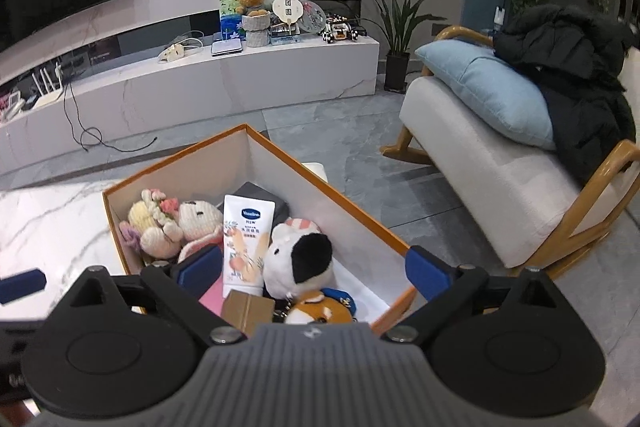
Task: Organize objects
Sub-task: 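Withdraw both tools upward away from the filled orange box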
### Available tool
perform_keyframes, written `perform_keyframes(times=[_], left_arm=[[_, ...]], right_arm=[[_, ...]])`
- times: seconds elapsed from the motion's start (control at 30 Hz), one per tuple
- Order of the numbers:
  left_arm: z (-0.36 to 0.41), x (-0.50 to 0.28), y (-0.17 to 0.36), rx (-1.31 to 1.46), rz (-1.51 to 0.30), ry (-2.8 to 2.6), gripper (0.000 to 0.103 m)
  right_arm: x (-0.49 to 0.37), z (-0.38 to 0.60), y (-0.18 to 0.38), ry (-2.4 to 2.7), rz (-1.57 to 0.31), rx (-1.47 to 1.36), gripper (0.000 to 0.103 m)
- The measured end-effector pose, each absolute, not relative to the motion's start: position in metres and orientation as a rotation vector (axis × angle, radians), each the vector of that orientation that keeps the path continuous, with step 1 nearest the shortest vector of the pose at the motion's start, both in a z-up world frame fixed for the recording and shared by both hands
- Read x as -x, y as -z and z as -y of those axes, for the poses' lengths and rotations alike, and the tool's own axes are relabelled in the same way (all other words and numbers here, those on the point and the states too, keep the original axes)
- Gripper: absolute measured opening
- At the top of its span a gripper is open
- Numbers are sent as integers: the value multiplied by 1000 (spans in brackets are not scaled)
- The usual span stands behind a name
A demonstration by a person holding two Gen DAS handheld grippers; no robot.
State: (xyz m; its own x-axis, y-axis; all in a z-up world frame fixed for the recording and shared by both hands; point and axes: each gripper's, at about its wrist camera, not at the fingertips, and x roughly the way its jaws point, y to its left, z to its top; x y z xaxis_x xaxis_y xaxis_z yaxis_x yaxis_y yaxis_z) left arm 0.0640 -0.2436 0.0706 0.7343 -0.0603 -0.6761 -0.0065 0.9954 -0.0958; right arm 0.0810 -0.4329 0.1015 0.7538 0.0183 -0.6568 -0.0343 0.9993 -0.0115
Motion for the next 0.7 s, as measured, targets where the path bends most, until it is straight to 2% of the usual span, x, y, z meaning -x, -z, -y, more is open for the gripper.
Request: perform_keyframes(times=[0.17, 0.7], left_arm=[[237, -63, -71, 137, -808, -28, 103], [243, -58, -68, 67, -806, -40, 103]], right_arm=[[-65, 429, -105, -36, -706, 55, 100], [-60, 427, -83, -27, -803, 63, 102]])
